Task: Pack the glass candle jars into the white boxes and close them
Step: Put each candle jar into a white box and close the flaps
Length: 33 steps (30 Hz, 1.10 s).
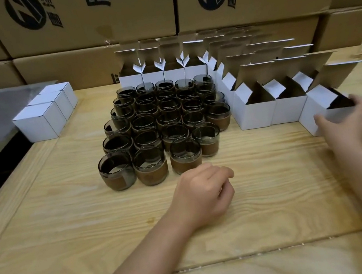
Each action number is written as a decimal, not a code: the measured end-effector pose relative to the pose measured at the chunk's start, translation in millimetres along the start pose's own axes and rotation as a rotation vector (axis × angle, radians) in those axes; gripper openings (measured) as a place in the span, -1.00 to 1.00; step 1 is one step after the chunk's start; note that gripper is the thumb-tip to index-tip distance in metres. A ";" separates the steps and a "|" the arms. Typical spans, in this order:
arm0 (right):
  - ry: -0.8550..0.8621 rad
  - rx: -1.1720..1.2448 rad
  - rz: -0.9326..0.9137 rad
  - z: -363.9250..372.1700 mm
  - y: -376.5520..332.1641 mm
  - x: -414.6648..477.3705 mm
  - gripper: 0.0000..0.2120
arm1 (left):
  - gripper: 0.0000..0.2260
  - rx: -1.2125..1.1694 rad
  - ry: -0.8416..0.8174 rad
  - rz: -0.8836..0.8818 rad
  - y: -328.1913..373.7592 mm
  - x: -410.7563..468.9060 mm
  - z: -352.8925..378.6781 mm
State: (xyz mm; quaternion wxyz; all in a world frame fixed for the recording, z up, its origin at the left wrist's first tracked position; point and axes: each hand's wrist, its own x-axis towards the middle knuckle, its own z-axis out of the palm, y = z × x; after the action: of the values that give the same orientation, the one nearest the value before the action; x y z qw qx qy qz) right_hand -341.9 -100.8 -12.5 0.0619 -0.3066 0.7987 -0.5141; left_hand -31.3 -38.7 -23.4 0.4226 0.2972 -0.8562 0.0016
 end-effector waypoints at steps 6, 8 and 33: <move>-0.004 -0.001 -0.062 -10.8 4.7 -22.7 -0.30 | -0.89 -0.007 0.012 -0.015 -0.6 0.2 0.4; -0.017 -0.042 -0.087 -14.0 5.4 -37.1 -0.28 | -0.89 -0.012 0.014 -0.023 -0.8 -0.1 0.6; -0.130 0.147 -0.015 -0.2 5.7 -28.7 -0.30 | -0.90 0.000 -0.002 -0.069 1.7 0.8 -0.7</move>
State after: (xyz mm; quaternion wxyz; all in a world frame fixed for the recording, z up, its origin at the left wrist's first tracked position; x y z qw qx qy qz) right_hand -321.3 -83.1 -23.5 0.1323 -0.3399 0.7507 -0.5509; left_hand -32.0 -37.5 -22.0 0.4218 0.3263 -0.8458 -0.0133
